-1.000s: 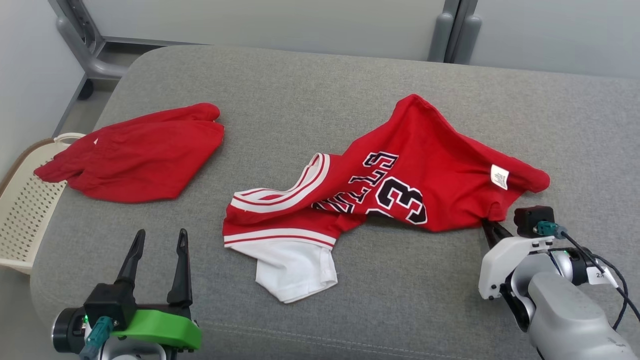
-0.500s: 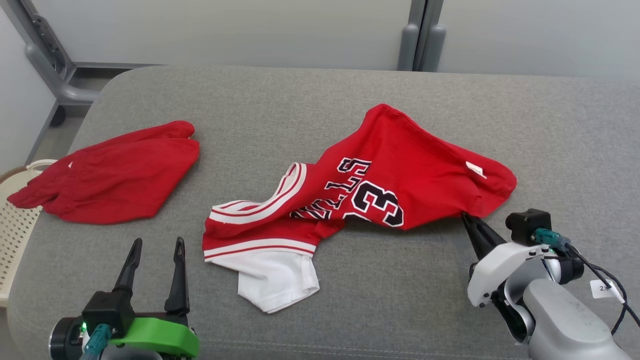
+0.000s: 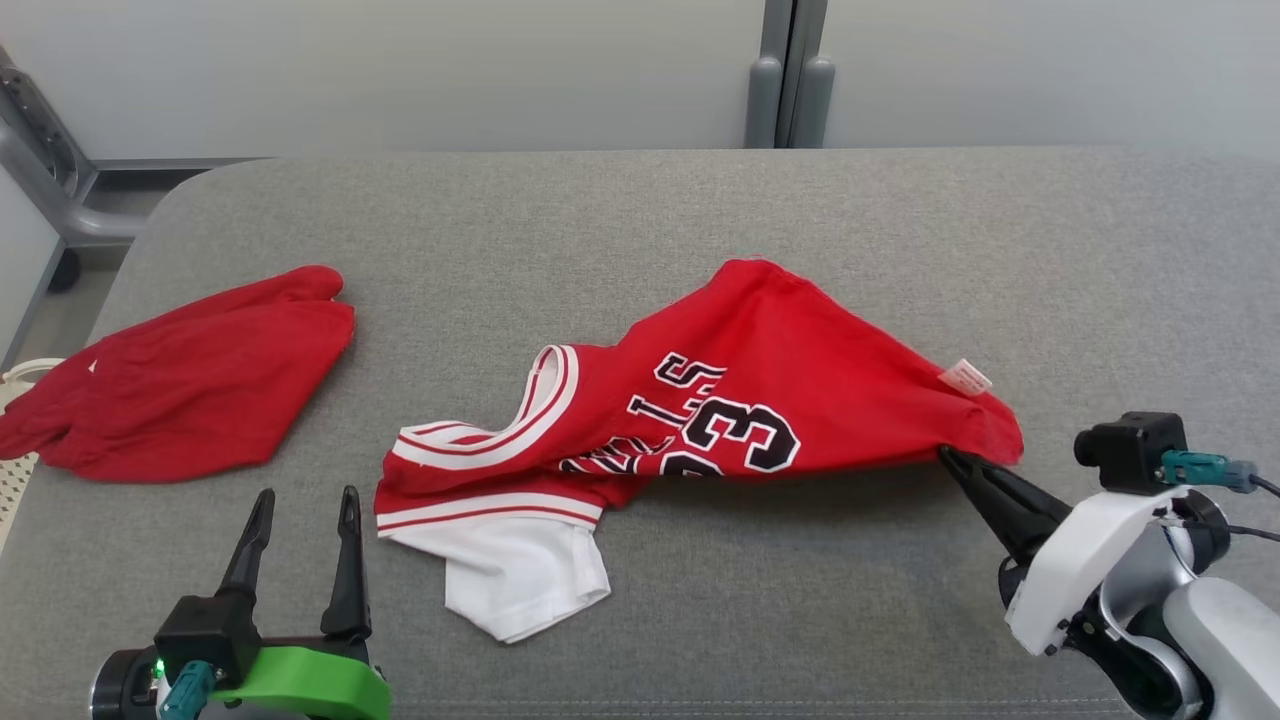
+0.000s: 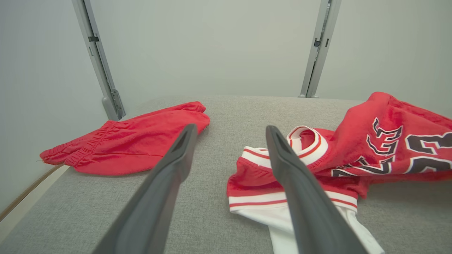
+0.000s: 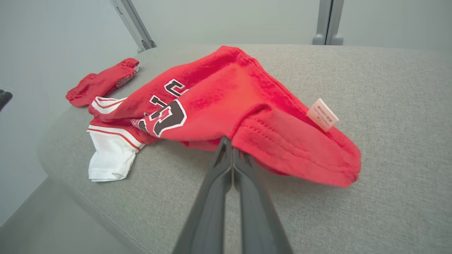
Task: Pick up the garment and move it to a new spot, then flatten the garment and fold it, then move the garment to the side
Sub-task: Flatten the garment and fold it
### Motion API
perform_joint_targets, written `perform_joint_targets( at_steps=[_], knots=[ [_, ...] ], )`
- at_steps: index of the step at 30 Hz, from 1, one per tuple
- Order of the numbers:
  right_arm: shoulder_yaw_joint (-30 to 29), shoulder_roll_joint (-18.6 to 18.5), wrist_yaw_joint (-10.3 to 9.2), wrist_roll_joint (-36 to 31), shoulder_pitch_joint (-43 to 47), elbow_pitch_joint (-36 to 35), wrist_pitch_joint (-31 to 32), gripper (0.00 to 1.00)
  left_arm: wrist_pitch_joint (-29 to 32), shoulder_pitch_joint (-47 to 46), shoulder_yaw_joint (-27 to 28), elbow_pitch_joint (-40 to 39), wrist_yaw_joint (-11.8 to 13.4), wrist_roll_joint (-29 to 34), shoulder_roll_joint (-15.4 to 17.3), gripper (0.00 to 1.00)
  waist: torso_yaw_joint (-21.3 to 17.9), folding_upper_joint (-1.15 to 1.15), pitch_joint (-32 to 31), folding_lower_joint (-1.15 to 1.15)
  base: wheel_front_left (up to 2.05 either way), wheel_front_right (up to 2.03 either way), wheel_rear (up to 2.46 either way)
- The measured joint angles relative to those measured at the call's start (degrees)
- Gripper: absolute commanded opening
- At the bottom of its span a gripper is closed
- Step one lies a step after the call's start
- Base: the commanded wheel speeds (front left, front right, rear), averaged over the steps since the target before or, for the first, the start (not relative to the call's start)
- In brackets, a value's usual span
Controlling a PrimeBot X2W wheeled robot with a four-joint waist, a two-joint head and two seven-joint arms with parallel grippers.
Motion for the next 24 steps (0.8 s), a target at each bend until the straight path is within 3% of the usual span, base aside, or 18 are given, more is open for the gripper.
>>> perform_joint_targets(
  at_steps=[6,11,17,24],
  knots=[
    [-3.72,-2.27,-0.02,3.48,4.95,-10.46,7.01,0.0,0.0,0.02,-0.15,0.03,0.0,-0.18,-0.02,1.0,-0.25,0.0,0.09,0.0,0.0,0.0,0.0],
    [-6.5,-2.0,-0.02,1.91,5.67,-10.6,9.57,0.0,0.0,-0.01,-0.52,0.24,0.0,-0.42,-0.03,1.0,0.22,0.0,-0.04,0.0,0.0,0.0,0.0],
    [-4.99,-1.77,-0.02,-6.34,-1.4,-2.1,10.31,0.0,0.0,-0.24,-1.02,0.54,-0.01,-0.42,-0.04,1.0,1.11,0.0,0.03,0.0,0.0,0.0,0.0],
    [0.67,-0.02,0.01,-7.03,-12.85,12.25,7.75,0.0,0.0,-0.57,-1.6,0.62,0.0,-0.42,-0.08,1.0,2.65,0.0,0.74,0.0,0.0,0.0,0.0]
  ],
)
